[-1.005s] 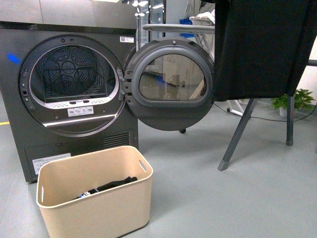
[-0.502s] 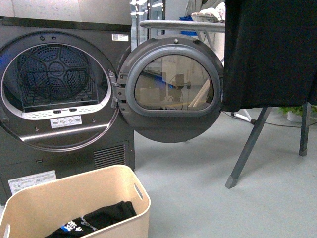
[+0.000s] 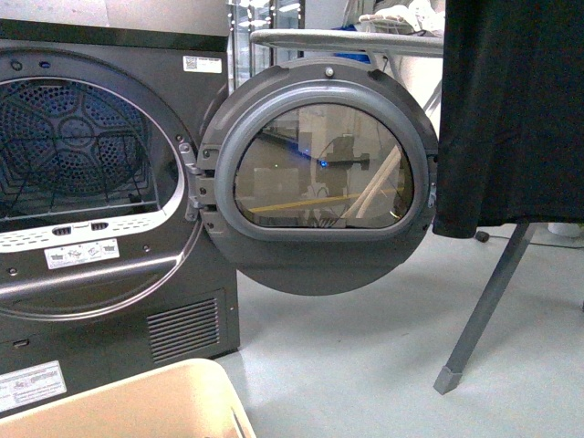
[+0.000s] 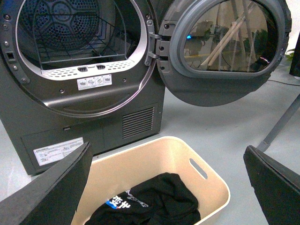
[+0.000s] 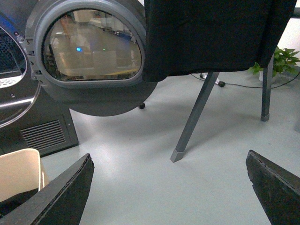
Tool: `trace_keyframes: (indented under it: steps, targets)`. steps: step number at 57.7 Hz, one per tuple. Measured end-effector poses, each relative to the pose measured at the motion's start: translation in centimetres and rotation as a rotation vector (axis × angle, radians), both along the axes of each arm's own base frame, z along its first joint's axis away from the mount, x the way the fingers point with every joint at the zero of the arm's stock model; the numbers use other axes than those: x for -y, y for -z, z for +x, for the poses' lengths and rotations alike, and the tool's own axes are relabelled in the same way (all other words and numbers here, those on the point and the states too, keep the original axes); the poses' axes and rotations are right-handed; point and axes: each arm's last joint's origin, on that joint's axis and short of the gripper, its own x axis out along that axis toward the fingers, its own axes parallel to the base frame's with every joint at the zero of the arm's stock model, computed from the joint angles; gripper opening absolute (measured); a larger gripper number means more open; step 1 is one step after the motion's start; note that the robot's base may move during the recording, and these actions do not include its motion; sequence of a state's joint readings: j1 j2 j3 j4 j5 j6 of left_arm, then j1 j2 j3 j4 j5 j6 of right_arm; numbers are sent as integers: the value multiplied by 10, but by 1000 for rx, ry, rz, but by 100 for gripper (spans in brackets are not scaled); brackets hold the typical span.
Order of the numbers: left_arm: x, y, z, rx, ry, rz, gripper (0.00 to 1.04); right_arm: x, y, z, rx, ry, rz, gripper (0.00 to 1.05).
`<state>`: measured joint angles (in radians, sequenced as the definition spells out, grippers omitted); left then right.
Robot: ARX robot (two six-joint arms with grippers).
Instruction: Move hamper under clothes hanger
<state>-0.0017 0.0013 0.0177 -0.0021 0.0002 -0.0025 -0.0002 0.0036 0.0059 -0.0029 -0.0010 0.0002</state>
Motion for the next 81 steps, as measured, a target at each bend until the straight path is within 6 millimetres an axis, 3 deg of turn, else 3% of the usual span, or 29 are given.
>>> trace_keyframes:
  steps: [81]
  targets:
    - [0, 0, 0, 2, -1, 0, 98, 0, 0, 0, -1, 0, 0, 97]
